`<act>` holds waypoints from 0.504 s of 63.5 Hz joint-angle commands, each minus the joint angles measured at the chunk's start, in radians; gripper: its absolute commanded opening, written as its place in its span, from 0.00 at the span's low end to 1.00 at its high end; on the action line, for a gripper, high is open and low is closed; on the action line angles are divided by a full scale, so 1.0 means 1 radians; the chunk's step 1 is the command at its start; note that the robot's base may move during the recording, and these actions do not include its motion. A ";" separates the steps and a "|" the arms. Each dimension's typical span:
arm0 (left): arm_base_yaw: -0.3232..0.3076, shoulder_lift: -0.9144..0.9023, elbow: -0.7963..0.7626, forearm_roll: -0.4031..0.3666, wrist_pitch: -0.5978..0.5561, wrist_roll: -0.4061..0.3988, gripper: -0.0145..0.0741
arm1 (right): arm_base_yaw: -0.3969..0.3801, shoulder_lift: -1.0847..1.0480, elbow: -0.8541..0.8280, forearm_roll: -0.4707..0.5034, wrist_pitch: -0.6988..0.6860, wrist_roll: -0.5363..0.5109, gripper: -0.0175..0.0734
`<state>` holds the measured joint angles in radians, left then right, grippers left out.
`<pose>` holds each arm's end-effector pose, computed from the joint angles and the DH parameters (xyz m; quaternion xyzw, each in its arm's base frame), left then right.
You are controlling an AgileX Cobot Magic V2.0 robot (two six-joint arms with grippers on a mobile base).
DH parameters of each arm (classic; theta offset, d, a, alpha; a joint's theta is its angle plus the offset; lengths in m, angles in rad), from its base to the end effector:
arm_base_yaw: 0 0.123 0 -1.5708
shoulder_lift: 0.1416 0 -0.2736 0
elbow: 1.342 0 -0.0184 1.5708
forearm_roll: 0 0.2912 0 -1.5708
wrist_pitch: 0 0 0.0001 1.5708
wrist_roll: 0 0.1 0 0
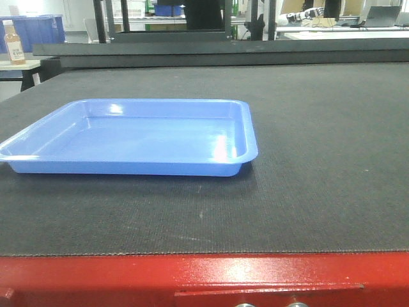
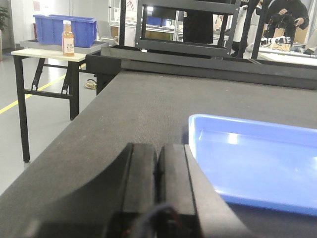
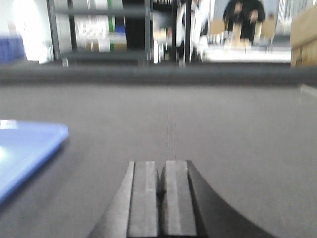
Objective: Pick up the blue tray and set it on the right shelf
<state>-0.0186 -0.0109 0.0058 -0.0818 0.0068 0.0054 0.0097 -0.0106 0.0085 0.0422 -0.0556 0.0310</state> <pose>0.1166 -0.0022 0.2123 -0.0193 0.6760 -0.0352 0.7358 0.1161 0.0009 0.2174 0.0216 0.6537 0.0306 0.7558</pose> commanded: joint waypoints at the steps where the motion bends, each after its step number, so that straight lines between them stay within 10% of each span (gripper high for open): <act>1: 0.002 0.039 -0.116 0.003 -0.058 0.001 0.11 | 0.002 -0.016 -0.110 0.014 -0.106 -0.007 0.25; 14: 0.001 0.277 -0.459 0.002 0.193 0.001 0.15 | 0.002 0.153 -0.404 0.014 0.130 -0.007 0.30; 32: 0.001 0.662 -0.698 -0.013 0.275 0.013 0.59 | 0.067 0.554 -0.606 0.014 0.147 -0.007 0.85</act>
<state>-0.0186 0.5774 -0.6053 -0.0856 0.3176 0.0072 0.0475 0.4443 -0.5190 0.0553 0.1546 0.0310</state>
